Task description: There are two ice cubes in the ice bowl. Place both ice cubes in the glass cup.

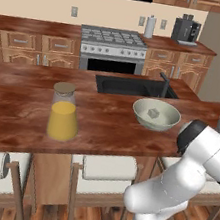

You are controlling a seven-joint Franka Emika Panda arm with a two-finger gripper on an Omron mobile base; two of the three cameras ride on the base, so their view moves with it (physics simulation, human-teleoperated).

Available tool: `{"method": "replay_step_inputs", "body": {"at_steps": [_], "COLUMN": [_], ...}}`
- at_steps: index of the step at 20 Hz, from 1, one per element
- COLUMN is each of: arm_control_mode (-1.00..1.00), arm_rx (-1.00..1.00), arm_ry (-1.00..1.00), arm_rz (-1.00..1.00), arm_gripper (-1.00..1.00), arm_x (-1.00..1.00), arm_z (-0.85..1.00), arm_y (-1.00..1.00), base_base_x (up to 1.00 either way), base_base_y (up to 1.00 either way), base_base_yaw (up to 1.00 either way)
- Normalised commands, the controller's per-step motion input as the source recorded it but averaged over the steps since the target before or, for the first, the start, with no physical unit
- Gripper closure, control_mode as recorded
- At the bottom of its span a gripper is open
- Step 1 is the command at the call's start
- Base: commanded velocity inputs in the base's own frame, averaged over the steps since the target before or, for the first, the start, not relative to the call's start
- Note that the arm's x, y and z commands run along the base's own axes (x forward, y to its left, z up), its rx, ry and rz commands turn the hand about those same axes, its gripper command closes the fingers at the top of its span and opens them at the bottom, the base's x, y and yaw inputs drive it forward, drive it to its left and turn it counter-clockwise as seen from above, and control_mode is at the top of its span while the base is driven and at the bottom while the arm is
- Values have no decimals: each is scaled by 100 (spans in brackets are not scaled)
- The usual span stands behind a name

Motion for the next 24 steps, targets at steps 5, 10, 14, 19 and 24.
{"method": "replay_step_inputs", "body": {"at_steps": [5,10,14,19,24], "arm_control_mode": [-100,-100,-100,-100,-100], "arm_rx": [0,0,0,0,-1], "arm_ry": [0,0,0,0,0], "arm_rz": [0,0,0,0,0], "arm_gripper": [100,100,100,100,100], "arm_x": [17,19,25,26,18], "arm_z": [0,0,-3,-12,-24], "arm_y": [-19,-7,-4,-3,-2], "base_base_x": [0,0,0,0,0], "base_base_y": [0,0,0,0,0], "base_base_yaw": [0,0,0,0,0]}}
